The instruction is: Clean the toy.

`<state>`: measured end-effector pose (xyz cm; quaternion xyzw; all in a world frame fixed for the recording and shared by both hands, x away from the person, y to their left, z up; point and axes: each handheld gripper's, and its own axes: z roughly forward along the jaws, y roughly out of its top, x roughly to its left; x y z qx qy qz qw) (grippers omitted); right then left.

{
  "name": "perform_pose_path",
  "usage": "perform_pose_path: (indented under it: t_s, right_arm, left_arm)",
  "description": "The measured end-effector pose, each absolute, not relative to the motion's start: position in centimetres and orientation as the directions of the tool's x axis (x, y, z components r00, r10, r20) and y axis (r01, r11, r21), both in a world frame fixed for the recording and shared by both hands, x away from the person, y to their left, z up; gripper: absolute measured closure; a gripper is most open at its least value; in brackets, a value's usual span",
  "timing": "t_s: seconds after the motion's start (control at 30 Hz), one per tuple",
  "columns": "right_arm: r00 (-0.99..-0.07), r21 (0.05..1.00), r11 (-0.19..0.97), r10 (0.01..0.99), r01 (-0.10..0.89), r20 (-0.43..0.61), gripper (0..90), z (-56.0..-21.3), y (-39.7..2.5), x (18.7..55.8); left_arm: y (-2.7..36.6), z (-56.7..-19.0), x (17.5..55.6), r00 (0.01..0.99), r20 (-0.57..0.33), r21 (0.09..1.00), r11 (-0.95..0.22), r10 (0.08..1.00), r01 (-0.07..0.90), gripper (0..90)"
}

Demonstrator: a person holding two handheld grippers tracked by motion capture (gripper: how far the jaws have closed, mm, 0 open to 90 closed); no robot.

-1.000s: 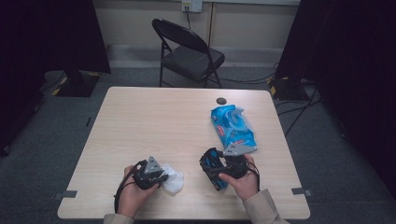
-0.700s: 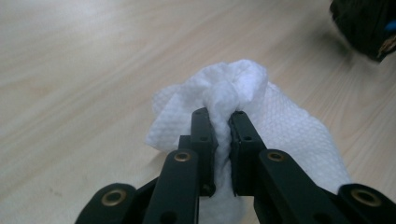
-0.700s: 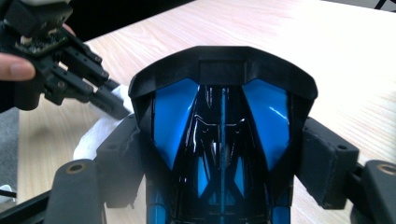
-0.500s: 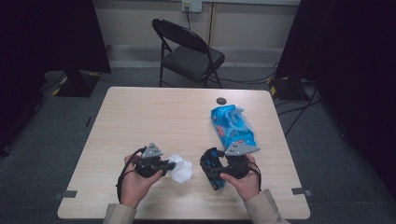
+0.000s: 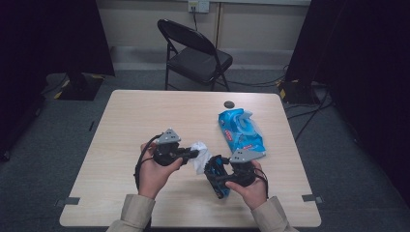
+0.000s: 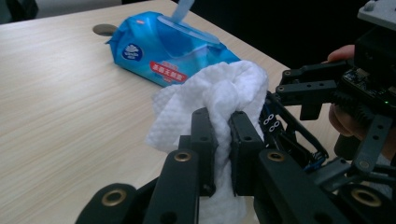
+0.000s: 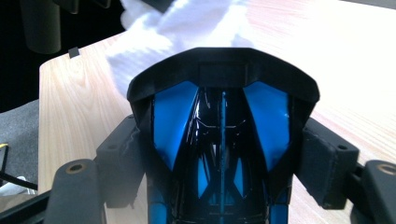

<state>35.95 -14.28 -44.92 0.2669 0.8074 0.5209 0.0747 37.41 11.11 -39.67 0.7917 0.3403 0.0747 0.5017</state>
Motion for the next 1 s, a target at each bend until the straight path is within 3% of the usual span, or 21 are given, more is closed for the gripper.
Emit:
perform_pose_path:
  t_s: [0.27, 1.0]
  right_arm:
    - [-0.853, 0.880, 0.325, 0.501, 0.345, 0.150, 25.9, -44.8, -13.8, 35.8]
    - [-0.820, 0.883, 0.293, 0.550, 0.366, 0.157, 25.8, -44.6, -14.9, 36.6]
  left_arm:
    - [9.0, -40.7, 37.5, 0.781, -0.264, 0.838, -0.267, 0.565, 0.476, 82.8]
    - [9.8, -40.6, 35.3, 0.828, -0.259, 0.835, -0.315, 0.496, 0.450, 83.4]
